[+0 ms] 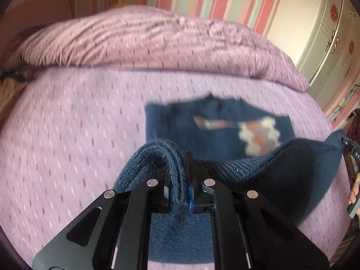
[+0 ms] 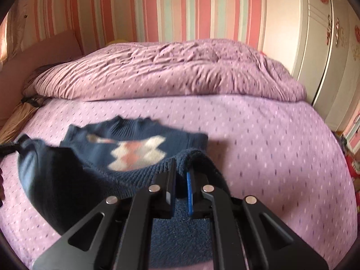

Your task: Fold small clothes

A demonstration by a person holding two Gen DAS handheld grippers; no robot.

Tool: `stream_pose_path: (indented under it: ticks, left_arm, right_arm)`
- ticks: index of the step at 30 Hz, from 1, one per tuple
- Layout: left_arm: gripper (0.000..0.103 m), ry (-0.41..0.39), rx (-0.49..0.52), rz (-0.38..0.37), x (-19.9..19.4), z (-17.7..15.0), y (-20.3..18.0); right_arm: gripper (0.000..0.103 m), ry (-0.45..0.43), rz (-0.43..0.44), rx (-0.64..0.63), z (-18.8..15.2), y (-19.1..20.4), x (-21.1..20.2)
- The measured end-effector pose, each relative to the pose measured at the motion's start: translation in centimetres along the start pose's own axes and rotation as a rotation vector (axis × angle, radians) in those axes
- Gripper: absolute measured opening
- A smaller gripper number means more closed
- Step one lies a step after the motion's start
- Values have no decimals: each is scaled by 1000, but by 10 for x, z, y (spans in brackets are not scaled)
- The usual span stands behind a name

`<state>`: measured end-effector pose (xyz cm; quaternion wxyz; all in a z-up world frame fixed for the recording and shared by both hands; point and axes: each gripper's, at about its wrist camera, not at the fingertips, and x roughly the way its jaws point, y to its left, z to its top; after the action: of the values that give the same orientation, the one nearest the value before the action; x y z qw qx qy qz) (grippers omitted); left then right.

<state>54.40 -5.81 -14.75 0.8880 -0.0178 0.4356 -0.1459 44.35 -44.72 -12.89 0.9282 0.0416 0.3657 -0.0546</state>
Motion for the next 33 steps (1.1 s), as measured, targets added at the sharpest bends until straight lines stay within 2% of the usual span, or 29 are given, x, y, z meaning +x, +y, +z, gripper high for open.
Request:
stream_pose_path:
  ticks: [6, 12, 18, 21, 27, 33]
  left_arm:
    - [7, -36, 14, 48, 41, 32, 4]
    - [7, -17, -7, 77, 80, 44, 18]
    - [7, 30, 10, 101, 116, 48, 22]
    - [7, 61, 39, 130, 139, 45, 22]
    - [9, 71, 37, 137, 148, 46, 24]
    - [12, 60, 43, 126, 141, 44, 21]
  right_arm:
    - [7, -35, -22, 25, 31, -6, 54]
    - [7, 3, -19, 81, 41, -13, 105]
    - [7, 77, -23, 102, 39, -22, 146]
    - [7, 149, -7, 156, 30, -36, 175]
    - [8, 193, -42, 111, 21, -30, 194]
    - [13, 148, -13, 102, 24, -30, 180]
